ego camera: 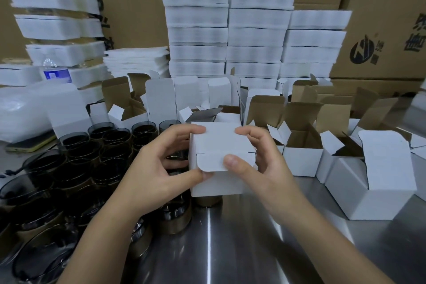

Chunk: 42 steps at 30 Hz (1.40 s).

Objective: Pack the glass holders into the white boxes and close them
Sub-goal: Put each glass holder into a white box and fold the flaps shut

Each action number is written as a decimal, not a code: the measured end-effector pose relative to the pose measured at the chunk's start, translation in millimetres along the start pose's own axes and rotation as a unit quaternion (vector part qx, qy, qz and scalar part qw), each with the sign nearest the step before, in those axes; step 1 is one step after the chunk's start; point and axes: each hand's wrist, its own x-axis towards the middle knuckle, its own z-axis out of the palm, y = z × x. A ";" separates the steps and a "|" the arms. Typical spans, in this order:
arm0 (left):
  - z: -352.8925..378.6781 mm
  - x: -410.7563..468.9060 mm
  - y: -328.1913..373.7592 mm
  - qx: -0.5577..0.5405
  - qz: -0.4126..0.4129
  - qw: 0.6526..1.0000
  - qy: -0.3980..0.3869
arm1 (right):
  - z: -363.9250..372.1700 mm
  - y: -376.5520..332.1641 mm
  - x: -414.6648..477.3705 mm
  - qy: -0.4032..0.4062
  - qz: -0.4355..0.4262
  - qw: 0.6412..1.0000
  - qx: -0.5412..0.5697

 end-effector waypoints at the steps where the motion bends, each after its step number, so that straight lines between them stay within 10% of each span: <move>1: -0.2 0.0 -0.1 -0.001 -0.001 1.000 0.000 | 0.2 0.0 0.5 0.006 -0.003 1.000 -0.002; 42: -1.6 -1.5 -1.5 0.079 0.012 0.997 -0.014 | 7.2 -0.5 -6.8 0.115 -0.040 0.992 -0.017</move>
